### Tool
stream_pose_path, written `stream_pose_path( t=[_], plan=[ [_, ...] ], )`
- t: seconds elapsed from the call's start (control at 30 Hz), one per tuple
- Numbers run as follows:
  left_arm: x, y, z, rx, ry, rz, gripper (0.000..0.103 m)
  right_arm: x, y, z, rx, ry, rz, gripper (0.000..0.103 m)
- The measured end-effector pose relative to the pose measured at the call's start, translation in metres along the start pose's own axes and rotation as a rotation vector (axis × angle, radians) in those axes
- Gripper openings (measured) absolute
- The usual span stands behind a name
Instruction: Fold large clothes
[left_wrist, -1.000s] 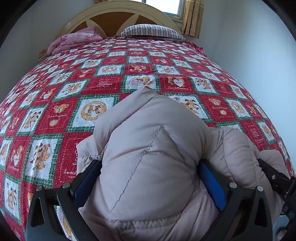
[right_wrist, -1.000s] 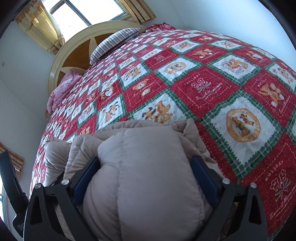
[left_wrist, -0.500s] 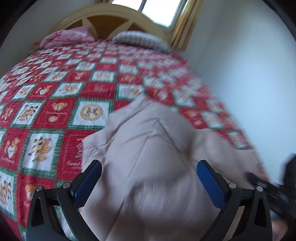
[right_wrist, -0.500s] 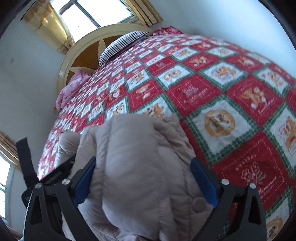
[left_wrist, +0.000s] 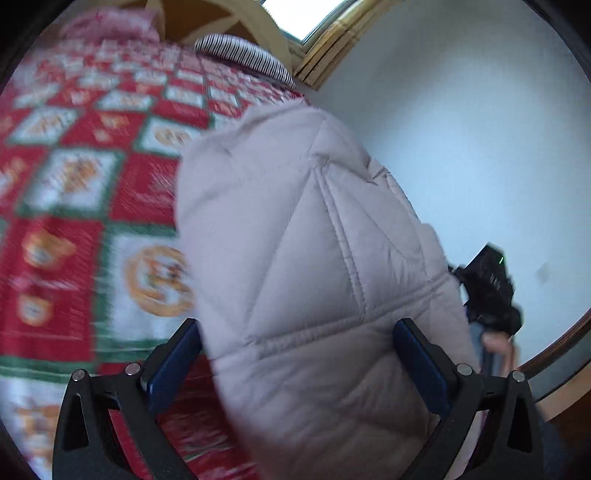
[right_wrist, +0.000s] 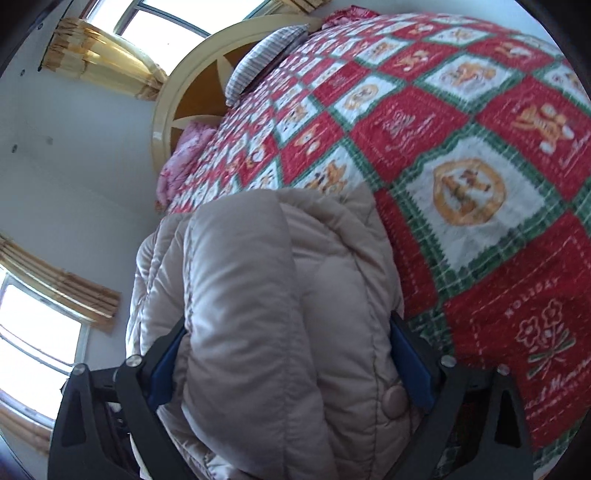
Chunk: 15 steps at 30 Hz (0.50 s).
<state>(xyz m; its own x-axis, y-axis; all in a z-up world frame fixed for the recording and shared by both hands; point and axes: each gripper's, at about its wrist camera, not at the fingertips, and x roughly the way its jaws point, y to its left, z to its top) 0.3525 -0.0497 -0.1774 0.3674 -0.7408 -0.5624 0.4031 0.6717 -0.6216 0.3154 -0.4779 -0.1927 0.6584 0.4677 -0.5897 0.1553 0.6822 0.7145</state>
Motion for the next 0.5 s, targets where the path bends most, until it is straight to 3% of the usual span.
stream_pose_path(
  t=[0.07, 0.23, 0.4, 0.5],
  plan=[
    [0.008, -0.001, 0.002, -0.019, 0.022, -0.023, 0.102, 0.0, -0.001, -0.003, -0.002, 0.013, 0.019, 0.092],
    [-0.003, -0.019, 0.0, 0.049, -0.005, -0.018, 0.076, -0.003, -0.006, -0.01, 0.029, 0.045, 0.106, 0.069],
    [-0.035, -0.03, -0.004, 0.065, -0.045, 0.009, 0.064, -0.014, 0.005, -0.025, 0.044, 0.005, 0.175, 0.051],
    [-0.063, -0.031, -0.009, 0.087, -0.078, 0.02, 0.062, -0.022, 0.025, -0.036, 0.01, -0.004, 0.192, 0.042]
  ],
)
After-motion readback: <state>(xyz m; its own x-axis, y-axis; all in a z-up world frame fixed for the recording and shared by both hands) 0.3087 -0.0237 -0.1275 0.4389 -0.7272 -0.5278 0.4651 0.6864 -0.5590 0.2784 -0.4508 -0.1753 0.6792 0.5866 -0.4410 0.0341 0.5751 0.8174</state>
